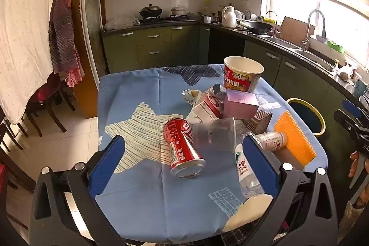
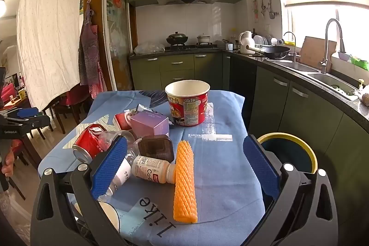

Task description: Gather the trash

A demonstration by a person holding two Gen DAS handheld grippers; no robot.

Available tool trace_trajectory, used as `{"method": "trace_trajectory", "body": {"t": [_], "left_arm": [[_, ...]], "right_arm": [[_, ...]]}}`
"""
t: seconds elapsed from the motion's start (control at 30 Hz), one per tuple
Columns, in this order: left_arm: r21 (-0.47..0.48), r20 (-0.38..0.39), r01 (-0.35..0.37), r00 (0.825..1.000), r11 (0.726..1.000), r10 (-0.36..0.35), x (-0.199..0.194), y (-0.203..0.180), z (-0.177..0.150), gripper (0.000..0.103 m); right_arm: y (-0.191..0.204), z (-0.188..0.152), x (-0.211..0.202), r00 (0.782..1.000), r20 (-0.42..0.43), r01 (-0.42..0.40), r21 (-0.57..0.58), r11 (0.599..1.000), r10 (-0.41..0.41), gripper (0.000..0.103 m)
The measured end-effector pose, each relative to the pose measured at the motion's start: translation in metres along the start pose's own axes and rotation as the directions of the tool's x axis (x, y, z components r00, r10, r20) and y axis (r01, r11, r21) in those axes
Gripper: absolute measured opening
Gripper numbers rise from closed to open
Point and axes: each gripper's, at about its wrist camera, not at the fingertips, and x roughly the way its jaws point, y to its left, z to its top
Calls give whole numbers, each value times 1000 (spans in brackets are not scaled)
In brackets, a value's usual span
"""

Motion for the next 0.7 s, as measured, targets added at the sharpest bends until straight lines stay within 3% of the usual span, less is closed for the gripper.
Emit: {"method": "trace_trajectory", "body": {"t": [0.7], "left_arm": [[20,0,10,1000,1000,-10,3,-9,-4,97]], "right_arm": [[0,0,1,1000,4,1,-2,1000,-1,99]]}}
